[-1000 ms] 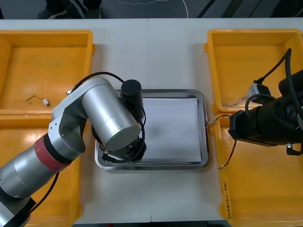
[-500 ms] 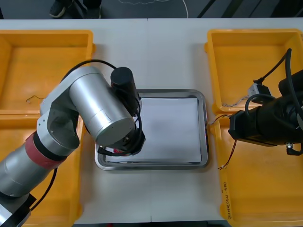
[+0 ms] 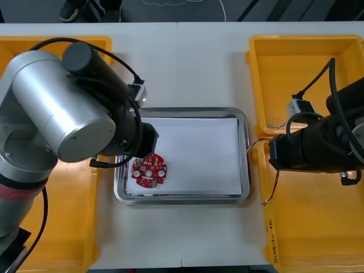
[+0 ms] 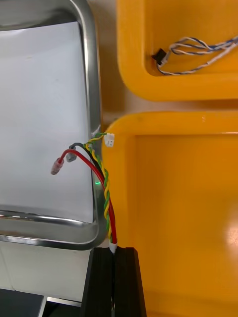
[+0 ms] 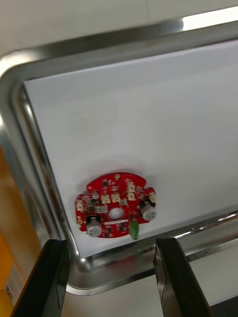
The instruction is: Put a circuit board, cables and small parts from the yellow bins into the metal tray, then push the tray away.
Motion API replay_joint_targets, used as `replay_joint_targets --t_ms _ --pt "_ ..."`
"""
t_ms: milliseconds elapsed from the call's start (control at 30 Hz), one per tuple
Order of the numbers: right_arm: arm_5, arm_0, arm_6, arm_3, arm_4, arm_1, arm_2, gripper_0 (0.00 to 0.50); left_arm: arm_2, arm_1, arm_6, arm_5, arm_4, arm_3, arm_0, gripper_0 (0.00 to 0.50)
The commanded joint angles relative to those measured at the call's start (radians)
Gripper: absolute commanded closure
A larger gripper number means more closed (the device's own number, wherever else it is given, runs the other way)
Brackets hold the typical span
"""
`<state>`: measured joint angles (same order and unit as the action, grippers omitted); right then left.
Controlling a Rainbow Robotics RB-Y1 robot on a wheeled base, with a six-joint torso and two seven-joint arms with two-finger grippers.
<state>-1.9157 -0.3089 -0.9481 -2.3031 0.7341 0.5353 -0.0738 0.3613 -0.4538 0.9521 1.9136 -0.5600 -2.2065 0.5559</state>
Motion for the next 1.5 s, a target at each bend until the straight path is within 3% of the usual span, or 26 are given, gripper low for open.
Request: replay_joint_targets --t_ms 33,300,500,667,1167,1500 --pt "-0.004 -0.082 -0.098 -0.007 -0.015 0.009 -0.061 0.500 -0.088 -0.069 -0.044 0.006 -0.017 -0.036 -0.008 0.000" --pt "-0.004 -0.160 -0.253 0.033 -0.064 -0.021 -0.144 0.500 -0.213 -0.134 -0.075 0.006 -0.049 -0.027 -0.008 0.000" --pt "0.049 -0.239 -0.399 0.093 -0.157 -0.067 -0.235 0.500 -0.306 -0.154 -0.076 0.006 -0.061 0.024 -0.007 0.000" --pt "0.063 -0.271 -0.492 0.134 -0.165 -0.106 -0.256 0.500 -0.377 -0.166 -0.073 0.006 -0.067 0.053 -0.004 0.000" --pt "0.099 -0.279 -0.813 0.189 -0.239 -0.097 -0.385 0.500 -0.486 -0.237 -0.073 0.006 -0.092 0.289 0.058 0.000" --pt "0.165 -0.335 -0.877 0.225 -0.170 -0.092 -0.457 0.500 -0.495 -0.281 -0.062 -0.007 -0.086 0.442 0.093 0.000"
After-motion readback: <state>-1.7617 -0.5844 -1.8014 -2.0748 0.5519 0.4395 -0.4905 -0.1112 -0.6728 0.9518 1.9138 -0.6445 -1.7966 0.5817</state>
